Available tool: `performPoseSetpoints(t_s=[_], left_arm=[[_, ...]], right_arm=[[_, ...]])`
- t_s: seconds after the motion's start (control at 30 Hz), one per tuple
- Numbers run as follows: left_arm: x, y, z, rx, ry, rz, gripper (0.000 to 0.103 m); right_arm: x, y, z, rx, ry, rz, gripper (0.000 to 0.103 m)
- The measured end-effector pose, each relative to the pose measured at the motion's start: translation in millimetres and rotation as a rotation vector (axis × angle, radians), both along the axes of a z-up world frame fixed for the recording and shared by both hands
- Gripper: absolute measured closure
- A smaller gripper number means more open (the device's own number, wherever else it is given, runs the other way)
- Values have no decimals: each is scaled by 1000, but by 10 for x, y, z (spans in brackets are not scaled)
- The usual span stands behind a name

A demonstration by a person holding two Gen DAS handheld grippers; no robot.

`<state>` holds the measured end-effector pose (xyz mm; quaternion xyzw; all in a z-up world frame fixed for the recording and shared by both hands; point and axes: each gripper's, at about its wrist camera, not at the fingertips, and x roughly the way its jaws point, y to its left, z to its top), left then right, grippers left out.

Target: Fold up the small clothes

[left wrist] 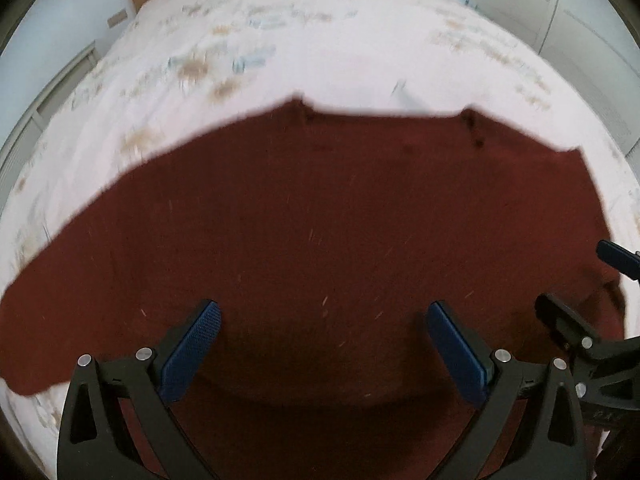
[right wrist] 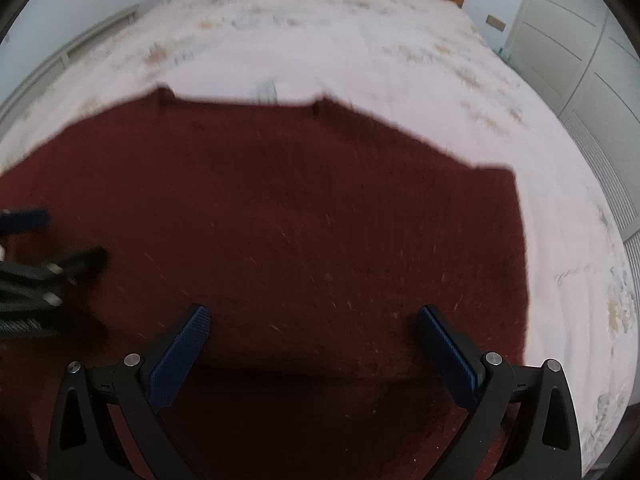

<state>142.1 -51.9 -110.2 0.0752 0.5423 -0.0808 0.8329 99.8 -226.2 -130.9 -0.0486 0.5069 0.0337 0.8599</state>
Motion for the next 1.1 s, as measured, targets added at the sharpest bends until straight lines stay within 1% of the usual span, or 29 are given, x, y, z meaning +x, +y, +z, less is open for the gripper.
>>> performPoseSetpoints(t_s=[0.07, 0.13, 0.2, 0.27, 0.33, 0.4, 0.47, 0.57, 0.63, 0.83, 0.9, 1.0, 1.1], left_arm=[[-8, 72, -86, 11, 3, 6, 1], [-14, 163, -77, 4, -12, 8, 1], [4, 283, -60, 15, -23, 29, 1], [36, 388, -81, 20, -18, 53, 1], [64, 474, -108, 0, -8, 59, 1], [76, 528, -116, -18, -9, 67, 1], [76, 547, -119, -31, -14, 74, 1], [83, 557, -134, -31, -20, 73, 1], [100, 570, -140, -32, -17, 81, 1], [51, 458, -174, 8, -33, 92, 1], [28, 441, -171, 15, -51, 88, 1], [-11, 424, -168, 12, -60, 95, 1], [-55, 448, -141, 2, -50, 92, 1]], right_arm=[[-17, -86, -55, 23, -7, -7, 0], [-35, -225, -41, 32, -14, -31, 0], [-48, -404, -40, 29, -19, -63, 0], [-68, -557, -37, 28, -23, -98, 0], [-85, -720, -43, 33, -29, -120, 0], [-102, -790, -59, 45, -28, -113, 1], [-109, -790, -79, 34, -28, -96, 1], [-98, -774, -134, 38, -23, -104, 0], [-114, -769, -163, 42, -41, -116, 0], [-165, -704, -214, 11, -86, -123, 0], [-152, -660, -229, 14, -83, -127, 0], [-137, -649, -208, 21, -70, -131, 0], [-143, -641, -93, 39, -72, -123, 0]])
